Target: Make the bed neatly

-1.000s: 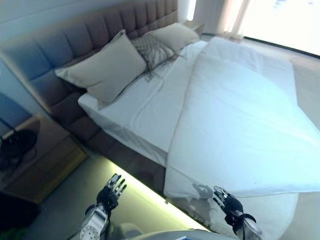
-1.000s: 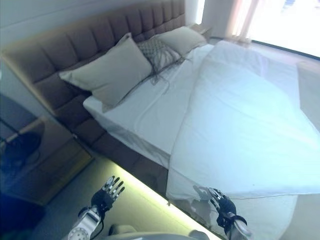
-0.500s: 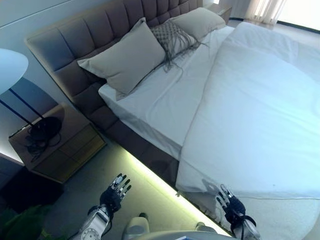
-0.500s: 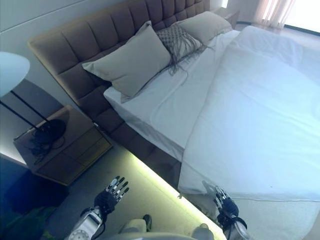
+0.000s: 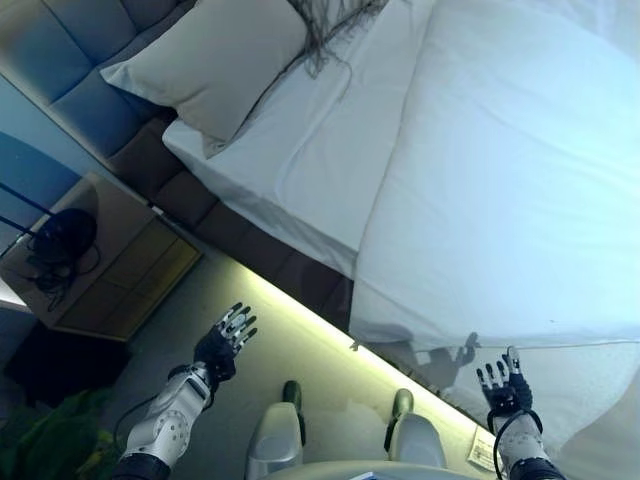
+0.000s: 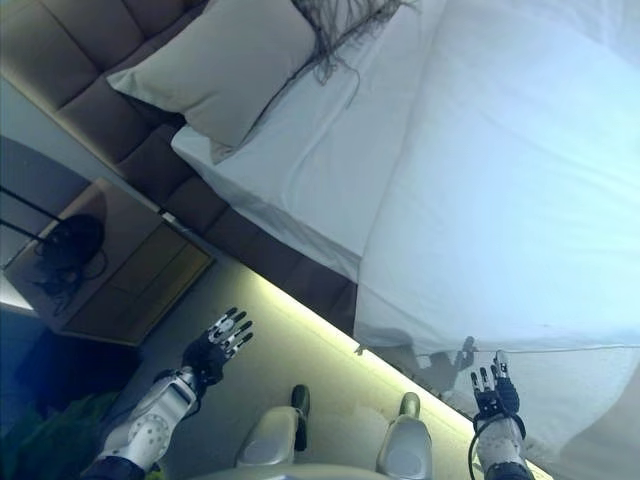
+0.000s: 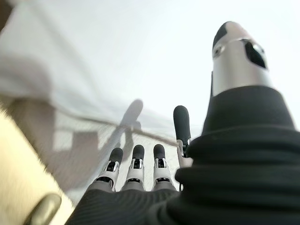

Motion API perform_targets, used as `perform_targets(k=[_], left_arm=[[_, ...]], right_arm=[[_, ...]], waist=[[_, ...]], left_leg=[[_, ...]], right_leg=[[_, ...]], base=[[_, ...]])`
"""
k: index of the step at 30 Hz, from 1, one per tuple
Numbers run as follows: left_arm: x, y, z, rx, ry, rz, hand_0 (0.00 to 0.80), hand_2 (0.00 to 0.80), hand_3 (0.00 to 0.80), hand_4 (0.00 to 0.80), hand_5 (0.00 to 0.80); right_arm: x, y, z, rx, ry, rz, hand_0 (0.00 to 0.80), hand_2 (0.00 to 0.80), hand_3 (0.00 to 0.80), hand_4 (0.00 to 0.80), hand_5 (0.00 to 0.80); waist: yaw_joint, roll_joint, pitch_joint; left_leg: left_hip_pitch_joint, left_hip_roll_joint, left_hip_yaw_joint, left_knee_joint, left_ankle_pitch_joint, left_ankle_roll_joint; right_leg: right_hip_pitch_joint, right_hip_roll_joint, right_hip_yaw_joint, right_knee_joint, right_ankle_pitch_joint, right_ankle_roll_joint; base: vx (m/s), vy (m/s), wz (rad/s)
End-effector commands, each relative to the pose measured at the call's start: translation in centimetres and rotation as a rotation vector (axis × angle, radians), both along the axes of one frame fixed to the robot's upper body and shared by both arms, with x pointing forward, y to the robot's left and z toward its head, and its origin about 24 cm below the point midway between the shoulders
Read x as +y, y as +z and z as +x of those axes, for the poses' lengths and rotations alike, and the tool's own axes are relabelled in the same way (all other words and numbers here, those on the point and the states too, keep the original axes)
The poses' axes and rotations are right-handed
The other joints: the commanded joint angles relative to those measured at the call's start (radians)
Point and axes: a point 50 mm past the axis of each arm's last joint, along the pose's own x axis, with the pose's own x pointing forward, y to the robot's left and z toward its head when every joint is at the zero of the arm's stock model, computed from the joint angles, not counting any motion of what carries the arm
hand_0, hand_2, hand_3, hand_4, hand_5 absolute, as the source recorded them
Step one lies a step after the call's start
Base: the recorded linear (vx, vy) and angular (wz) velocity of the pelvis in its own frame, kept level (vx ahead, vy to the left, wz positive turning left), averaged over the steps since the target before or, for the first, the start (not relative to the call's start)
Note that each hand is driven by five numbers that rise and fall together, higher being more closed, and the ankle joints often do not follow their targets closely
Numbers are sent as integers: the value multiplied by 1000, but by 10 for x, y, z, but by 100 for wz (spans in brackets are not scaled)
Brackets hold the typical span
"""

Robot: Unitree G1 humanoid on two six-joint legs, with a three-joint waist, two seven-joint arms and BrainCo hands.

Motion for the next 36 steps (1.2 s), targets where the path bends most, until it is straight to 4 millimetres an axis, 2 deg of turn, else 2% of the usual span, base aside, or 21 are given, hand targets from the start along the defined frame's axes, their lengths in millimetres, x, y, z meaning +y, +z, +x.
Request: perform_targets(k=[1, 3, 7, 12, 15, 23, 26, 31, 33, 36], left_arm=[[7, 13, 18, -80, -29, 16, 0, 0, 0, 0, 0], [-2, 27, 38, -147, -70, 22, 0, 0, 0, 0, 0], [-5, 46, 52, -209, -79, 36, 0, 0, 0, 0, 0], [-8, 51, 63, -233, -96, 27, 0, 0, 0, 0, 0], [-13, 55, 68, -254, -127, 20, 0, 0, 0, 0, 0], [0, 70, 83, -295, -123, 64, 0, 0, 0, 0, 0], [-1, 71, 83, -307, -122, 68, 0, 0, 0, 0, 0], [-4, 70, 82, -319, -109, 67, 0, 0, 0, 0, 0], [-5, 71, 84, -325, -114, 70, 0, 0, 0, 0, 0], [-7, 74, 86, -338, -126, 73, 0, 0, 0, 0, 0]], right_arm=[[-33, 12, -3, -113, -196, 24, 0, 0, 0, 0, 0], [-57, 26, 8, -145, -279, 17, 0, 0, 0, 0, 0], [-90, 57, 26, -178, -366, -62, 0, 0, 0, 0, 0], [-114, 76, 22, -207, -458, -127, 0, 0, 0, 0, 0], [-121, 82, 21, -226, -466, -150, 0, 0, 0, 0, 0], [-114, 79, 29, -325, -499, -74, 0, 0, 0, 0, 0], [-112, 78, 30, -323, -495, -62, 0, 0, 0, 0, 0], [-117, 73, 19, -295, -551, -13, 0, 0, 0, 0, 0], [-123, 77, 16, -299, -544, -28, 0, 0, 0, 0, 0], [-136, 94, 20, -342, -499, -93, 0, 0, 0, 0, 0]], waist=[[25, -10, 19], [37, -5, 49], [67, 5, 86], [72, 7, 105], [74, 4, 122], [63, -34, 145], [57, -31, 145], [54, -21, 149], [51, -16, 153], [49, -6, 164]], left_leg=[[-108, 89, -60, -41, 129, -25], [-167, 57, -71, -40, 136, -36], [-238, 35, -61, -24, 146, -41], [-325, 12, -71, 13, 141, -40], [-371, -5, -85, 43, 134, -32], [-481, 5, -86, 124, 109, -34], [-495, -8, -77, 107, 117, -22], [-509, -33, -65, 92, 120, -8], [-515, -41, -63, 89, 120, -4], [-530, -50, -55, 88, 125, 1]], right_leg=[[21, -105, 14, -70, 86, 79], [-32, -144, -11, -65, 113, 98], [-72, -184, -68, -107, 169, 118], [-149, -198, -68, -88, 171, 123], [-204, -199, -60, -61, 168, 122], [-358, -167, -36, 52, 133, 110], [-400, -165, -26, 63, 139, 111], [-451, -167, -10, 80, 148, 113], [-469, -170, -5, 85, 152, 115], [-497, -174, 2, 89, 163, 119]], base=[[-177, 107, 7], [-192, 75, 42], [-127, 28, 26], [-50, -6, 1], [-61, -46, 9], [-44, -110, 7], [-40, 9, 8], [-35, 19, 3], [-16, -3, 1], [-25, -11, -1]])
